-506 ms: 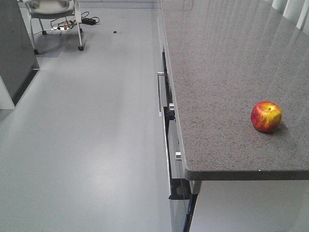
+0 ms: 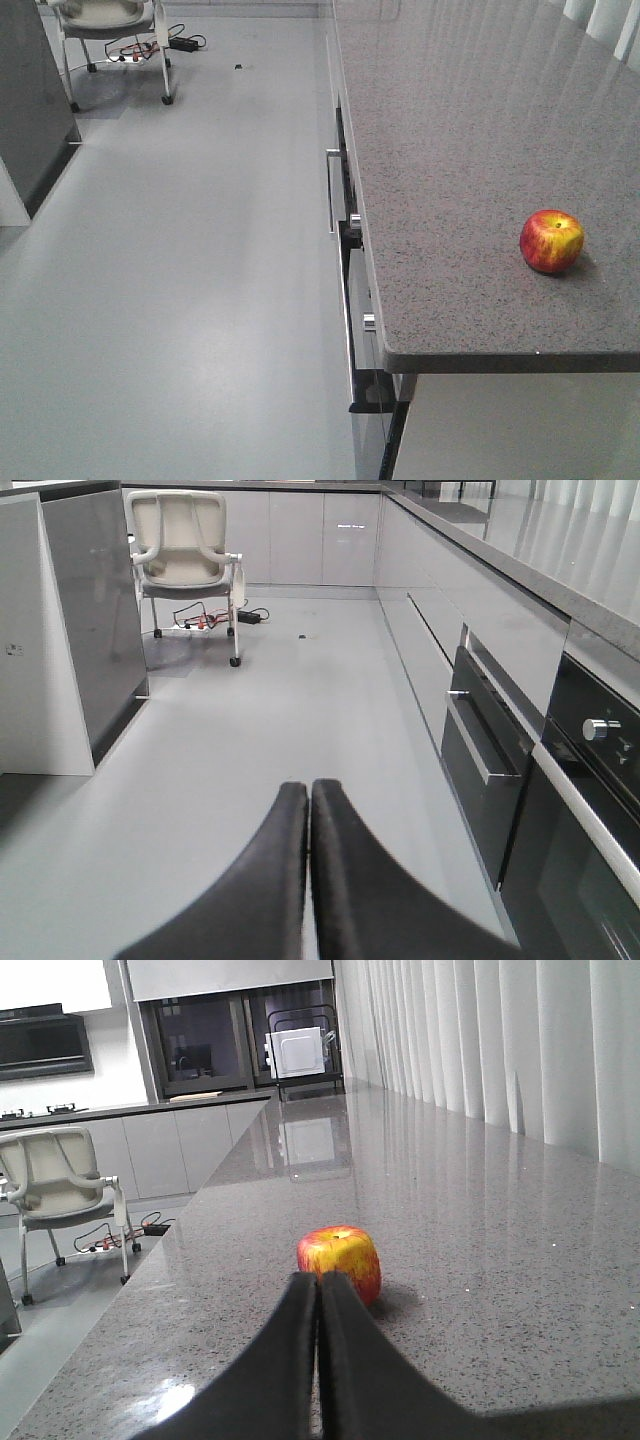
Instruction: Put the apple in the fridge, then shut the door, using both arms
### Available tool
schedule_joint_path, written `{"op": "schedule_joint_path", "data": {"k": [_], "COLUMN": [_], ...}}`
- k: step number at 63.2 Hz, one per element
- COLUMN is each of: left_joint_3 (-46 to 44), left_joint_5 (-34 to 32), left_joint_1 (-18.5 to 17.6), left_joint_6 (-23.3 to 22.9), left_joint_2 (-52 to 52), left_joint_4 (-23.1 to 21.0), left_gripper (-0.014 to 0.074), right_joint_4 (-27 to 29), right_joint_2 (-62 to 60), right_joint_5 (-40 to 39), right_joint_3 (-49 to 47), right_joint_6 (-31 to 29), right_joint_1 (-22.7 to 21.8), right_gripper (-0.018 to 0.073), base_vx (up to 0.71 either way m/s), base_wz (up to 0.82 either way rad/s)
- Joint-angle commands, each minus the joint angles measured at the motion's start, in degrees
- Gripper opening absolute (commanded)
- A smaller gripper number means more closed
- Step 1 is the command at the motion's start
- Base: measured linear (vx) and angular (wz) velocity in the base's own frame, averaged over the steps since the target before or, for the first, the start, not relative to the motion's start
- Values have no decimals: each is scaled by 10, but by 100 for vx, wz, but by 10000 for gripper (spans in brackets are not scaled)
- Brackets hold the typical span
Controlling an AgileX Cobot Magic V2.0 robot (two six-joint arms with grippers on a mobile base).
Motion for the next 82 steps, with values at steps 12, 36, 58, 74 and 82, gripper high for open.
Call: {"op": "schedule_joint_path", "data": {"k": [12, 36, 58, 74, 82], "left_joint_3": [15, 15, 15, 15, 15], "left_joint_5": [-41, -41, -41, -41, -41], "left_joint_1": [-2, -2, -2, -2, -2], "left_joint_6": [-5, -5, -5, -5, -5], "left_joint_2": [-9, -9, -9, -9, -9], "left_joint_4": [-5, -5, -5, -5, -5], "left_gripper": [-6, -6, -6, -6, -6], "right_joint_4": [-6, 0, 71, 71, 90], "right_joint_2": [-9, -9, -5, 142, 248], "right_joint_5": [-43, -54, -21, 176, 235], "right_joint_3": [9, 9, -33, -257, -365], "right_joint_6": [-3, 9, 81, -33, -110], "right_joint_1": [-3, -3, -3, -3, -3], "right_gripper": [-4, -4, -4, 41, 190], "base_vx": [0, 0, 0, 0, 0], "base_wz": [0, 0, 0, 0, 0]}}
